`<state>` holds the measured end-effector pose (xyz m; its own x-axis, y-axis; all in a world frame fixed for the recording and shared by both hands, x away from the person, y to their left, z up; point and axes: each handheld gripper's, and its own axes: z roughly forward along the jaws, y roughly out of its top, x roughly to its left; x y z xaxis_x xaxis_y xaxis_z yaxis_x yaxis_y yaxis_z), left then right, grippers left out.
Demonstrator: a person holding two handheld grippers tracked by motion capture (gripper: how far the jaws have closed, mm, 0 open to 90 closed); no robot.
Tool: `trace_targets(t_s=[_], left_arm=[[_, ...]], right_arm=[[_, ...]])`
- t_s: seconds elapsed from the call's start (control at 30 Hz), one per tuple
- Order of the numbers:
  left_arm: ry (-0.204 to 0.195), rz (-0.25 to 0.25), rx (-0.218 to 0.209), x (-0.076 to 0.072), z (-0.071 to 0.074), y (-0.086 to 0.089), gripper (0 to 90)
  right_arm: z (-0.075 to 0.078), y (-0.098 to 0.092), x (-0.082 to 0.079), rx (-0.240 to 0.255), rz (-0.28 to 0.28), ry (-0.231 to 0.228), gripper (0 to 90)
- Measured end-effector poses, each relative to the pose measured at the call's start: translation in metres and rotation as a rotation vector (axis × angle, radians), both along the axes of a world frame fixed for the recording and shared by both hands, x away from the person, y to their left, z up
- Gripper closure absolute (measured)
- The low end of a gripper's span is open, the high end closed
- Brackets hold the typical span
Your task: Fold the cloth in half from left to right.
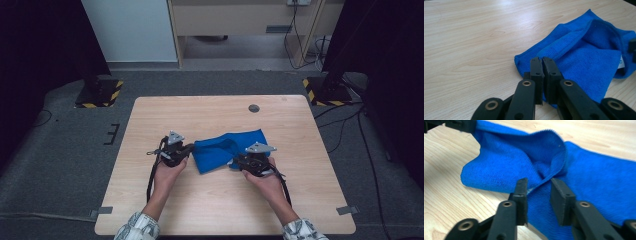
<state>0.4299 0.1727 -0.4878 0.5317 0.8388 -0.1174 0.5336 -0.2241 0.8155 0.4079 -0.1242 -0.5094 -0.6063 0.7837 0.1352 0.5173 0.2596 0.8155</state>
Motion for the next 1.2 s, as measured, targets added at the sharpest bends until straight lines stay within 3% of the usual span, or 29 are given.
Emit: trace_targets(t_s=[0.17, 0.23, 0.37, 0.4, 0.5, 0.6, 0.7, 0.87, 1.2], left_arm=[[-0.005, 0.0, -0.007, -0.001, 0.002, 0.0, 86.7], [-0.007, 0.0, -0.009, -0.002, 0.004, 0.0, 86.7], [-0.016, -0.002, -0.019, -0.003, 0.007, 0.0, 86.7], [-0.018, -0.002, -0.019, -0.003, 0.007, 0.0, 86.7], [-0.022, -0.006, -0.022, -0.004, 0.008, -0.001, 86.8], [-0.026, -0.004, -0.022, -0.004, 0.009, 0.0, 86.8], [-0.028, 0.003, -0.026, -0.004, 0.01, 0.004, 86.9], [-0.024, 0.025, -0.04, -0.002, 0.01, 0.012, 87.0], [-0.018, 0.027, -0.048, -0.001, 0.009, 0.013, 87.1]], right_arm=[[-0.006, 0.008, -0.001, -0.026, -0.017, 0.006, 65.2], [-0.008, 0.012, 0.0, -0.063, -0.049, 0.0, 55.0], [-0.011, 0.015, 0.002, -0.092, -0.059, 0.002, 49.1], [-0.013, 0.017, 0.005, -0.126, -0.064, -0.007, 50.6], [-0.016, 0.018, 0.007, -0.136, -0.066, 0.003, 53.9], [-0.018, 0.016, 0.01, -0.149, -0.079, 0.005, 65.9], [-0.018, 0.012, 0.011, -0.147, -0.075, 0.005, 73.5], [-0.011, -0.005, 0.01, -0.094, -0.069, 0.024, 86.9], [0.005, -0.036, 0.009, -0.054, -0.061, 0.021, 89.7]])
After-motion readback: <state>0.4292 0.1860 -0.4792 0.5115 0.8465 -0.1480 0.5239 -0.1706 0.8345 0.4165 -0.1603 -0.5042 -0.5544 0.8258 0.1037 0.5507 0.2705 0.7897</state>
